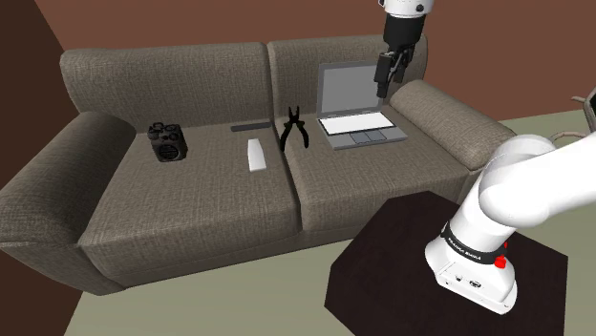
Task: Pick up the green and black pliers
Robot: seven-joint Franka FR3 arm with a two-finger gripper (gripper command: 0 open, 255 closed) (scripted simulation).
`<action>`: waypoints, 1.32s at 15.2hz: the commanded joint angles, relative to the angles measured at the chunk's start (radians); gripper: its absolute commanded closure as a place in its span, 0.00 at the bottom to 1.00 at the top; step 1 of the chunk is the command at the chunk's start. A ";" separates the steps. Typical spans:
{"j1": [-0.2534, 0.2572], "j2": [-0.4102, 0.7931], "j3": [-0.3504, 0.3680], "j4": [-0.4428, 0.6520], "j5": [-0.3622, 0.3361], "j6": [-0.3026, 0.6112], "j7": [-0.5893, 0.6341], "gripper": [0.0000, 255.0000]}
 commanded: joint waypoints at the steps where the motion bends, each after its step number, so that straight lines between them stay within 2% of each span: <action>1: 0.000 0.000 0.000 0.000 0.000 0.000 0.000 0.00; 6: 0.019 0.139 -0.086 0.002 -0.028 0.157 -0.153 0.00; 11: 0.046 0.309 -0.162 0.045 -0.026 0.299 -0.309 0.00; 15: 0.071 0.458 -0.213 0.108 0.003 0.393 -0.441 0.00; 20: 0.096 0.655 -0.257 0.220 0.073 0.479 -0.615 0.00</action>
